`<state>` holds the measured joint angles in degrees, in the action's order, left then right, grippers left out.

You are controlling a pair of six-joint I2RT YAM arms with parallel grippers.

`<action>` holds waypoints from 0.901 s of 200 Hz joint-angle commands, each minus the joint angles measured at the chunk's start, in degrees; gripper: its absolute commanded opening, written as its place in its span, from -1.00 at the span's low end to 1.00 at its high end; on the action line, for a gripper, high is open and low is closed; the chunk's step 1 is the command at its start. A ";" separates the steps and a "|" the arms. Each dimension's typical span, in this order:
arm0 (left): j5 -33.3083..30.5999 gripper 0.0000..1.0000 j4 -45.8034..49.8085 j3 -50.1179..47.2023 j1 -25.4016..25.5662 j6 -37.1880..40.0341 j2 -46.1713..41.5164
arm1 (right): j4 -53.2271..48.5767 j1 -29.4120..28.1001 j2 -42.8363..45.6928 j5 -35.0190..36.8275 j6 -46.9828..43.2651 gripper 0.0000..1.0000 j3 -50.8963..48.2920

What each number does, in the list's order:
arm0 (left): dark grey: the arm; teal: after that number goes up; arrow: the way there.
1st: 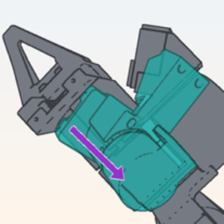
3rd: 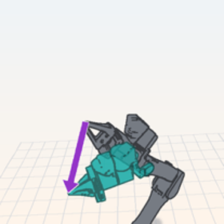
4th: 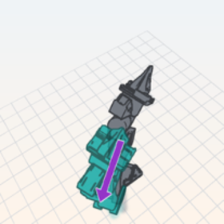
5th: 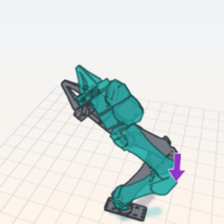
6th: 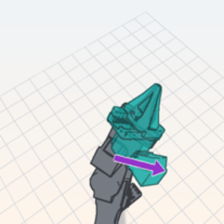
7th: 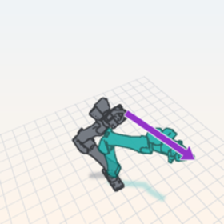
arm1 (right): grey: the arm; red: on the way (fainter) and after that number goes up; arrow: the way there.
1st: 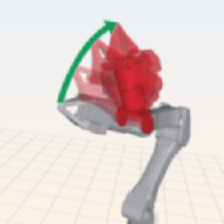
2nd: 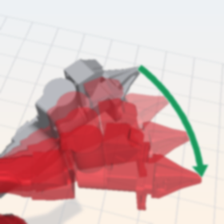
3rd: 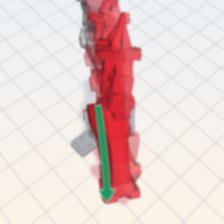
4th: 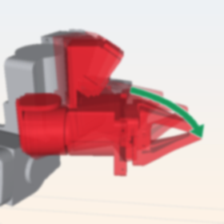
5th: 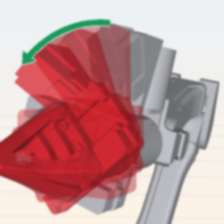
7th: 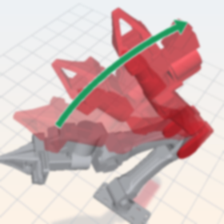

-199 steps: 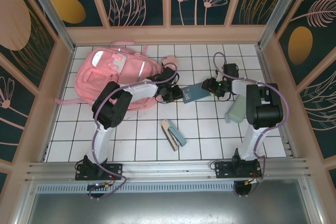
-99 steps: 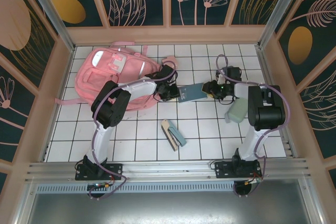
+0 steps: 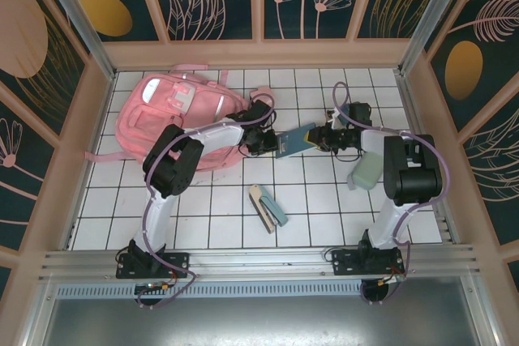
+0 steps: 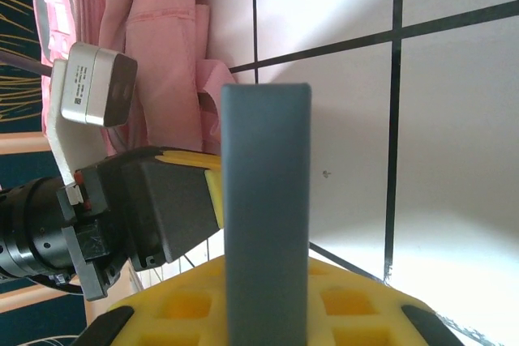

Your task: Pack the student bag

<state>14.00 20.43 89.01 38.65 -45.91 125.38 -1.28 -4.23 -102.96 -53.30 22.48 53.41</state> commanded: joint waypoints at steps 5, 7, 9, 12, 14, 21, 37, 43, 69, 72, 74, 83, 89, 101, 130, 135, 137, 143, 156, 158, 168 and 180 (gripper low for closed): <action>-1.91 -0.60 3.50 4.11 0.95 4.21 -1.09 | -1.38 0.64 3.65 -1.29 1.04 -1.00 -0.97; -2.17 -0.60 3.84 4.41 0.98 4.44 -1.45 | -1.23 0.74 3.84 -1.28 1.26 -1.00 -1.06; -2.32 -0.59 4.10 4.70 0.94 4.74 -1.81 | -1.19 0.76 4.11 -1.28 1.36 -1.00 -1.10; -2.57 -0.58 4.56 5.14 0.93 5.17 -2.30 | -1.00 0.87 4.34 -1.28 1.61 -1.00 -1.18; -2.77 -0.57 4.85 5.34 0.91 5.47 -2.68 | -0.92 1.02 4.52 -1.28 1.78 -1.00 -1.26; -3.52 -0.54 5.83 6.25 0.91 6.51 -3.92 | -0.39 1.23 5.21 -1.49 2.39 -1.00 -1.49; -3.89 -0.47 8.31 8.43 0.00 9.41 -6.23 | 1.88 1.59 7.04 -2.85 4.63 -1.00 -2.40; -4.02 -0.46 9.22 9.07 -0.57 10.17 -6.92 | 2.78 1.75 7.80 -2.86 5.57 -1.00 -2.89; -8.69 -0.39 13.28 10.89 -3.66 14.17 -10.12 | 5.14 2.12 10.82 -3.19 8.81 -1.00 -4.02; -9.69 -0.39 13.90 11.03 -3.99 14.93 -10.34 | 5.53 2.15 11.04 -3.41 9.26 -1.00 -4.04; -10.39 -0.38 14.28 11.12 -4.26 15.42 -10.47 | 5.88 2.19 11.14 -3.57 9.56 -1.00 -4.17; -13.85 -0.36 15.96 11.36 -5.09 17.30 -10.78 | 7.85 2.13 11.90 -4.38 11.24 -1.00 -4.70; -16.14 -0.36 17.12 11.58 -5.71 18.44 -10.79 | 9.62 2.12 12.36 -5.01 12.89 -1.00 -5.29; -20.22 -0.35 19.16 11.57 -6.54 20.82 -10.46 | 13.62 1.96 13.15 -5.66 16.54 -1.00 -6.57; -28.91 -0.32 21.02 10.62 -7.36 25.03 -8.88 | 19.94 1.24 15.09 -4.74 22.59 -1.00 -8.64; -29.85 -0.32 21.13 10.58 -7.41 25.49 -8.42 | 19.89 0.90 15.33 -4.71 22.87 -1.00 -8.43; -30.09 -0.32 21.14 10.59 -7.51 25.73 -8.25 | 19.77 0.80 15.33 -4.71 22.87 -1.00 -8.30; -30.82 -0.32 21.23 10.57 -7.54 26.30 -7.77 | 19.04 0.48 15.42 -4.59 22.81 -1.00 -7.72; -31.99 -0.31 21.45 10.67 -7.57 27.47 -6.52 | 16.17 -0.47 15.73 -3.52 21.60 -1.00 -6.42; -32.08 -0.31 21.44 10.79 -7.59 27.55 -6.30 | 15.79 -0.59 15.76 -3.38 21.39 -1.00 -6.26; -32.26 -0.28 21.62 11.07 -7.64 28.32 -5.44 | 14.47 -1.30 16.15 -2.06 20.78 -1.00 -5.88; -32.97 -0.25 21.86 11.20 -7.63 29.01 -4.59 | 13.98 -2.08 16.68 -0.36 20.63 -1.00 -5.87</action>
<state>-14.55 39.38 100.29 30.76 -20.93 118.26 12.43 -4.69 -89.23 -55.16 42.59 45.63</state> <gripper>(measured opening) 0.364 0.181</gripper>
